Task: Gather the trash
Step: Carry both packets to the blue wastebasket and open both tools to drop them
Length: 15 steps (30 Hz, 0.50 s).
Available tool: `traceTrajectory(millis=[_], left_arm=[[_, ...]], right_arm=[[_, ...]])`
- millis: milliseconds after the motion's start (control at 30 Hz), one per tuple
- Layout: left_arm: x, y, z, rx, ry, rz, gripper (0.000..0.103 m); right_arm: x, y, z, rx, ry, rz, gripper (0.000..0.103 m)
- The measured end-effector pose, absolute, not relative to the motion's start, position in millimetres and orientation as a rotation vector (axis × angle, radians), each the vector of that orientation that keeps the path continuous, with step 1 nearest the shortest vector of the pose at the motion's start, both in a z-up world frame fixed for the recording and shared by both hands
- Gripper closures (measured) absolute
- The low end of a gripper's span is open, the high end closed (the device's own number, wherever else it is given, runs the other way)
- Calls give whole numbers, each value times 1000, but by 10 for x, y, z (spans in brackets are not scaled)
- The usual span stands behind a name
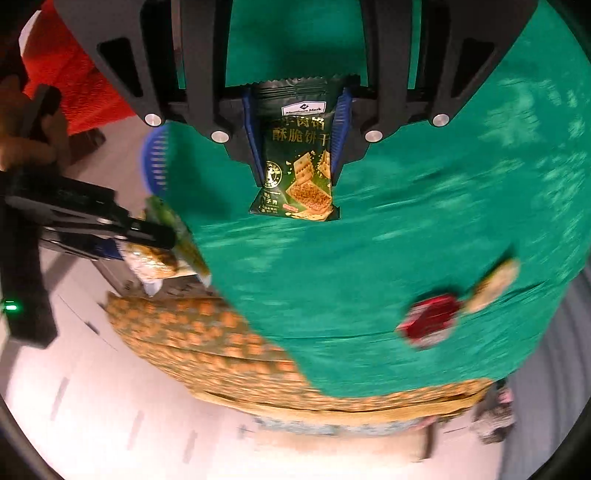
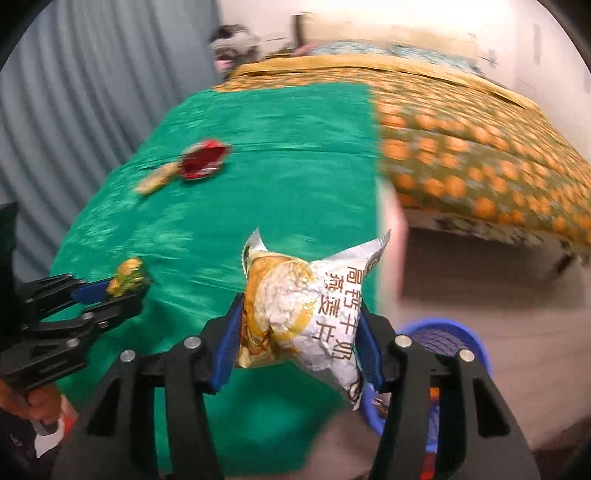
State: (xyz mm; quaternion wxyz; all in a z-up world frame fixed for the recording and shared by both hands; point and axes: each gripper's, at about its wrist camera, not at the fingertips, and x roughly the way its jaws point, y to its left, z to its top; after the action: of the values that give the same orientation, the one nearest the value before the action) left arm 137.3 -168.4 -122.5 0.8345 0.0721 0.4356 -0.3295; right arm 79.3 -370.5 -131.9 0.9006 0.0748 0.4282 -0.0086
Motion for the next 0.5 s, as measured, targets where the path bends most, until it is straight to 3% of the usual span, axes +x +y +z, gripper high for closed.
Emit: traceTrajectory(millis=[267, 500], left_arm=[[1052, -3014, -1370, 201, 983, -853, 71], [930, -3954, -1924, 244, 1073, -899, 70]], right_arm=[[393, -4935, -1917, 306, 973, -259, 49], [210, -5599, -2388, 480, 1023, -350, 49]])
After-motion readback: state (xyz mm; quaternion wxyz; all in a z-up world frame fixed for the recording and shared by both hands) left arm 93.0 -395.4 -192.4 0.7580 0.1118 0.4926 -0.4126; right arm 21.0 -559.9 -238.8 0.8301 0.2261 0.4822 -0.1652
